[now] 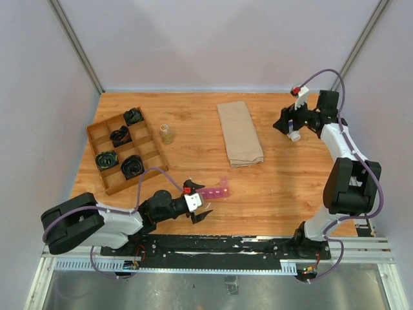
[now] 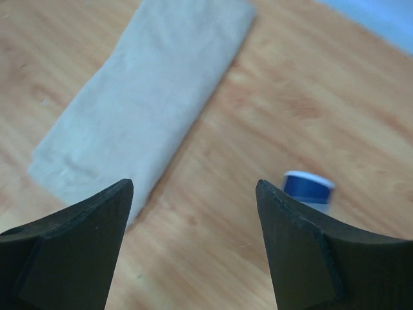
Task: Sort the pills into containers
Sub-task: Place the pill bottle at the center of the board, then close the pill container at the center of the board.
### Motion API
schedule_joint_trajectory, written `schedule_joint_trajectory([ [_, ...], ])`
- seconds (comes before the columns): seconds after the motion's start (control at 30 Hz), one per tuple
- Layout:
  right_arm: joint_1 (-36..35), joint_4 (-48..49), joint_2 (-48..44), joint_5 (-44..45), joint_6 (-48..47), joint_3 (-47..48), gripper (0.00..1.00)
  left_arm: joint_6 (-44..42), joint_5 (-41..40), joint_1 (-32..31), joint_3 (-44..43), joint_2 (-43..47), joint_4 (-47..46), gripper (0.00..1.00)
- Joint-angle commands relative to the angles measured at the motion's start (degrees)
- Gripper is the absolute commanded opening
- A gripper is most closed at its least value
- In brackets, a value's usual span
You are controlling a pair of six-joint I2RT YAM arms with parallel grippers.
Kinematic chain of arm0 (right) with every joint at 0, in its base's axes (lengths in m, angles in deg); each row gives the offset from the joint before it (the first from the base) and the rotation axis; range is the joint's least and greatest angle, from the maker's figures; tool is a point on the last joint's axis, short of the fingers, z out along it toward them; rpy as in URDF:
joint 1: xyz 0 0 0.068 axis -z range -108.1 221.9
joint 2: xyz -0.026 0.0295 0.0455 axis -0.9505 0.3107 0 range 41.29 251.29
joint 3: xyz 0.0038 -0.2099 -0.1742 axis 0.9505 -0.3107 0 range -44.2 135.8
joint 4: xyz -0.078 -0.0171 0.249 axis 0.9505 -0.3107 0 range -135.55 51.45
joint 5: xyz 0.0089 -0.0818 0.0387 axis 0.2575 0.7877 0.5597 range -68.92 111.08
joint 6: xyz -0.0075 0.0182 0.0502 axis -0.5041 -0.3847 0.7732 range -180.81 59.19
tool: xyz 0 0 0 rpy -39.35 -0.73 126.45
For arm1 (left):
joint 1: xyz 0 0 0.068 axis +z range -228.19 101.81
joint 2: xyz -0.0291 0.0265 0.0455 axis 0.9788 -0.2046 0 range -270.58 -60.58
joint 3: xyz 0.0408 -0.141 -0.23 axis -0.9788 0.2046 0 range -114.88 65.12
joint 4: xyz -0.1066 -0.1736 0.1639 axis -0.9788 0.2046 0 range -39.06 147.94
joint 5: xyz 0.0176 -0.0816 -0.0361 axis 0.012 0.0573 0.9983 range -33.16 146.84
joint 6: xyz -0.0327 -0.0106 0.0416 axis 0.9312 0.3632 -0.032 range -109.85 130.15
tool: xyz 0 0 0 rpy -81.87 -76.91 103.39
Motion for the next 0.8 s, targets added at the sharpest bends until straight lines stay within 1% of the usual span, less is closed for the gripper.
schedule_joint_trajectory([
  [0.0,0.0,-19.3,0.0,-15.5,-7.1,3.0,0.77,-1.8,1.5,1.2,-2.0,-2.2,-1.1,0.98],
  [0.1,-4.1,-29.1,-2.1,-17.5,-10.2,3.3,0.76,-2.7,2.8,2.1,-3.5,-4.8,-0.8,0.97],
  [0.2,-9.5,-32.8,-5.5,-15.7,-11.1,0.4,0.76,-3.4,3.4,3.3,-5.0,-7.5,-0.5,0.97],
  [0.23,-11.7,-33.0,-6.7,-15.6,-10.6,-0.6,0.76,-3.4,3.4,3.8,-5.4,-8.2,-0.5,0.97],
  [0.33,-15.2,-32.5,-8.8,-16.5,-6.9,-2.7,0.76,-3.0,5.0,5.5,-6.3,-9.6,-0.4,0.96],
  [0.47,-18.0,-31.8,-9.8,-17.8,-1.7,-3.7,0.75,-1.7,8.2,7.9,-7.3,-11.2,-0.2,0.93],
  [0.57,-19.6,-28.4,-10.7,-16.9,1.1,-6.2,0.75,-1.2,10.1,8.4,-8.8,-12.9,1.3,0.91],
  [0.7,-20.9,-27.0,-10.8,-13.3,0.3,-8.3,0.74,-1.2,11.6,8.4,-11.0,-16.4,3.7,0.89],
  [0.77,-20.9,-26.5,-10.6,-13.1,0.2,-9.3,0.73,-1.4,10.9,8.5,-12.1,-18.2,4.3,0.88],
])
